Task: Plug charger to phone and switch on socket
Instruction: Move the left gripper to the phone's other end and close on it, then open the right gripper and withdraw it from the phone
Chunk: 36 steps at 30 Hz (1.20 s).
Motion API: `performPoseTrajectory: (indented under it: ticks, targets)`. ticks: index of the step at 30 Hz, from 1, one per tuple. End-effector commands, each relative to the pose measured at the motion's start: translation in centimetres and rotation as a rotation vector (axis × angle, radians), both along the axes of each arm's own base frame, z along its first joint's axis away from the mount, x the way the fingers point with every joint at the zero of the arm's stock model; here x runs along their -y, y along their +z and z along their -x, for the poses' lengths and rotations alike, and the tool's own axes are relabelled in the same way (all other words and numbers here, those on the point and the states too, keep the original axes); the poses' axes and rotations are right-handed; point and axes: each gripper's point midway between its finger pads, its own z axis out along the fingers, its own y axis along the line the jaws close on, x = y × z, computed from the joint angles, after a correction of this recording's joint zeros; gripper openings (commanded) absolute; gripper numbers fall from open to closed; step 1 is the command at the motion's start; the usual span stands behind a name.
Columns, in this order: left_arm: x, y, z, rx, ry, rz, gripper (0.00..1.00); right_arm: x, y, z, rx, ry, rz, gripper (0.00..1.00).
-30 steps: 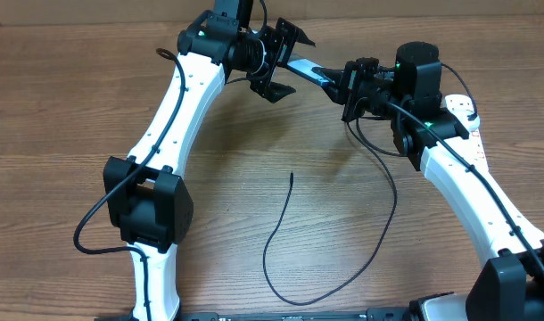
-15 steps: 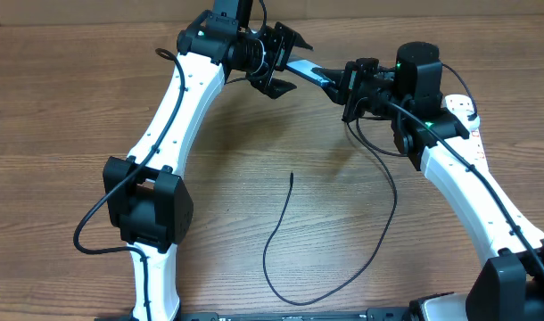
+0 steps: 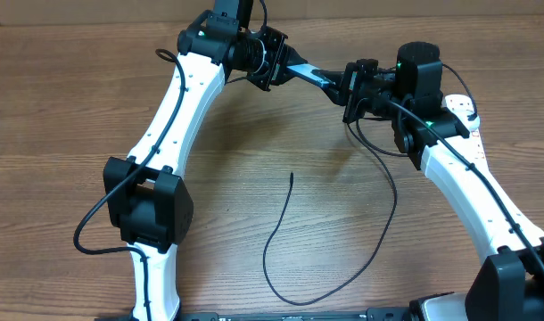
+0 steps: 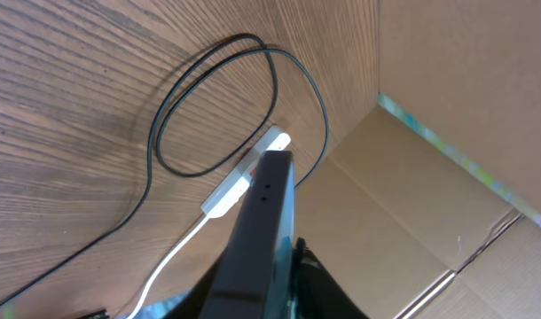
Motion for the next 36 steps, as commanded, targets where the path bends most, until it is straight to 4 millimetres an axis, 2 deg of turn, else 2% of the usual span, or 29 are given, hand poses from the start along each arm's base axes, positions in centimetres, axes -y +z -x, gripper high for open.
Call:
performPoseTrajectory:
  ticks: [1,4,12,20,24,25,28,33,36]
  targets:
    - [0.6,2.5,0.6,0.052,-0.016,0.016,0.1,-0.9,2.1,0.7,0.056,0.065,-0.031,0.04]
    - [0.6,2.5,0.6,0.052,-0.016,0.016,0.04,-0.9,2.1,0.7,0.056,0.065,-0.031,0.04]
    - [0.6,2.5,0.6,0.053,-0.017,0.015,0.04,-0.9,2.1,0.7,0.057,0.065,-0.03,0.04]
    - [0.7,2.6,0.7,0.073,-0.042,0.017,0.04,-0.9,2.1,0.7,0.074,0.071,-0.02,0.33]
    - [0.6,2.6,0.6,0.075,-0.039,0.016,0.05,-0.9,2.1,0.7,0.113,0.085,0.004,0.6]
    - [0.4,2.6,0.5,0.08,-0.038,0.016,0.04,-0.9,2.1,0.8,0.124,0.092,0.009,0.69]
    - [-0.2,2.6,0.1,0.095,-0.037,0.01,0.05,-0.9,2.1,0.8,0.158,0.104,0.029,0.83]
    - [-2.3,2.8,-0.7,0.123,-0.037,0.014,0.04,-0.9,2.2,0.8,0.221,0.129,0.067,0.94]
    - [-4.3,2.5,-1.3,0.132,-0.029,-0.005,0.04,-0.8,2.2,1.0,0.25,0.15,0.077,0.98]
